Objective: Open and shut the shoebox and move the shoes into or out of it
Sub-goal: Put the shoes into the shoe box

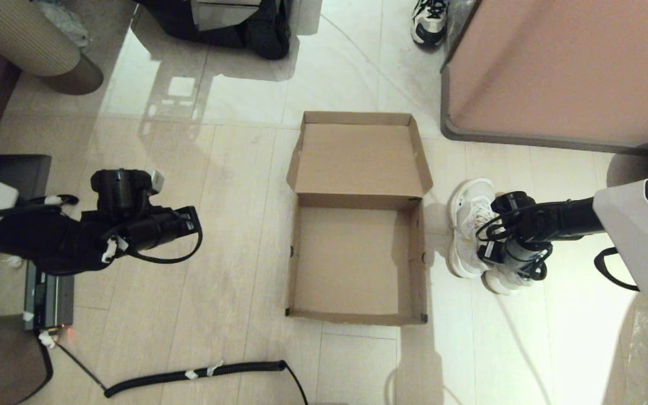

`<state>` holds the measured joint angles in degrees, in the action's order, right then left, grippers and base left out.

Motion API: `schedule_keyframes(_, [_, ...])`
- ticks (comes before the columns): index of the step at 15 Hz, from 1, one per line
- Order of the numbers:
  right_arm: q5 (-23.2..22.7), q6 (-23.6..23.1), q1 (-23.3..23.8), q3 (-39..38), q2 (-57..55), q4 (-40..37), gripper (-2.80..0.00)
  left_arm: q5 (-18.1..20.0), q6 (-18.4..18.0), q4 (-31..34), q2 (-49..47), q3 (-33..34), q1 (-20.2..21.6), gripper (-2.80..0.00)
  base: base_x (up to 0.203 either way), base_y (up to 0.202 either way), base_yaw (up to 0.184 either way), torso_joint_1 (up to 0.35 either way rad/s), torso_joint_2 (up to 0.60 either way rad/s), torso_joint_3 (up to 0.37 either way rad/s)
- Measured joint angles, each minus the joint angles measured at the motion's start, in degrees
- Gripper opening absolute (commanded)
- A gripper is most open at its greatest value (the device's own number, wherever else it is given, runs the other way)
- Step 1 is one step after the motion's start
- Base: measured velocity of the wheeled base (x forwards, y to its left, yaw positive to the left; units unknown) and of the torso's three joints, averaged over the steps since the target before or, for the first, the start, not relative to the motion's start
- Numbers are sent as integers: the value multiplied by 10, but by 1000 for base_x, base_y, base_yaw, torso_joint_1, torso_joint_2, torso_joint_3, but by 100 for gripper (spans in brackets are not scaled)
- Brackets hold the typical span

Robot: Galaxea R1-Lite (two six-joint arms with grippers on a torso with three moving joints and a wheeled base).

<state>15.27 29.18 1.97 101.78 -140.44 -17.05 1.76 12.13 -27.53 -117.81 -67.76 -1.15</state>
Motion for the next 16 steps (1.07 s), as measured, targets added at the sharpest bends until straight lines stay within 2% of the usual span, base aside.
schedule_keyframes(2, [-7,-1,0,18,-18,5,0,0,0,0,-1,0,0,-280,0,0,0,0,0,0])
schedule_keyframes(3, [-8,-1,1,28,-28,6,-280,0,0,0,-1,0,0,-280,0,0,0,0,0,0])
schedule_keyframes(11, [-17,6,4,61,-64,25,-280,0,1,0,-2,1,0,-280,0,0,0,0,0,0])
schedule_keyframes(16, [-37,4,12,33,-8,4,-280,-1,0,0,1,1,-1,-280,0,0,0,0,0,0])
